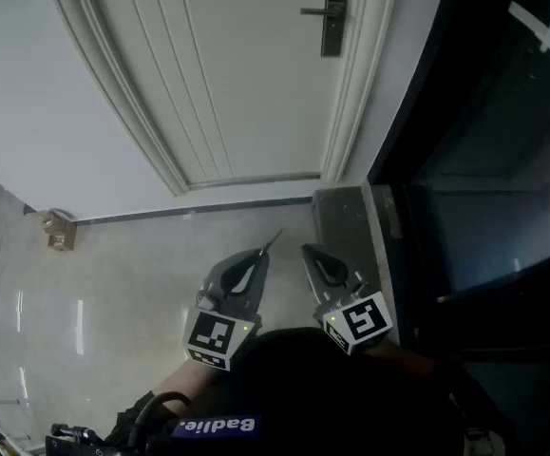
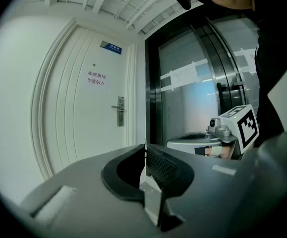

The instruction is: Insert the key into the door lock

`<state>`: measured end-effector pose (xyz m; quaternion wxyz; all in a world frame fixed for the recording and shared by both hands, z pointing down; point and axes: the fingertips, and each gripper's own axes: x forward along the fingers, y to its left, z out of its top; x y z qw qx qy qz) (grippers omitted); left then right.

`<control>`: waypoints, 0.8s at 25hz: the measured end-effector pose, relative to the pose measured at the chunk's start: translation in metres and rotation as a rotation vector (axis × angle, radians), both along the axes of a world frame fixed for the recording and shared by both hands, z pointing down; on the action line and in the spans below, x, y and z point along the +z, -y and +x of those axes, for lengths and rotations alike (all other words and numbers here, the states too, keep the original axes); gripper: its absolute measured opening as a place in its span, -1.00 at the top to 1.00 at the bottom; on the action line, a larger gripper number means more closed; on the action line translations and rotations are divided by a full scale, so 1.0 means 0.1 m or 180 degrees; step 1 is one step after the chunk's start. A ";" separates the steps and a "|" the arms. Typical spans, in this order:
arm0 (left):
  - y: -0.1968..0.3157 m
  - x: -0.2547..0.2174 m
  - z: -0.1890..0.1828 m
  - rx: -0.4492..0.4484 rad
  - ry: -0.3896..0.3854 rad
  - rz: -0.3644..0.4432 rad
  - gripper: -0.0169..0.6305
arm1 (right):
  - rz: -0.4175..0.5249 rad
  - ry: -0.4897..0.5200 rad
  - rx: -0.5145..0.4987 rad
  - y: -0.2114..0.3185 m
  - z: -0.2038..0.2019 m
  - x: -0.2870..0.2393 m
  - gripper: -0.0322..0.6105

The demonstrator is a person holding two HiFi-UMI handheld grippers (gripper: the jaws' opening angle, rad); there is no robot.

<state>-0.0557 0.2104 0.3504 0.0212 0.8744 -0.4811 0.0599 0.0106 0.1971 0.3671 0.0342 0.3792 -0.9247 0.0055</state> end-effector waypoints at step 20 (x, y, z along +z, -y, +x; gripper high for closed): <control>-0.05 0.12 -0.48 -0.0062 -0.0036 0.0008 0.85 | -0.0046 -0.0011 -0.0025 -0.03 -0.42 0.06 0.89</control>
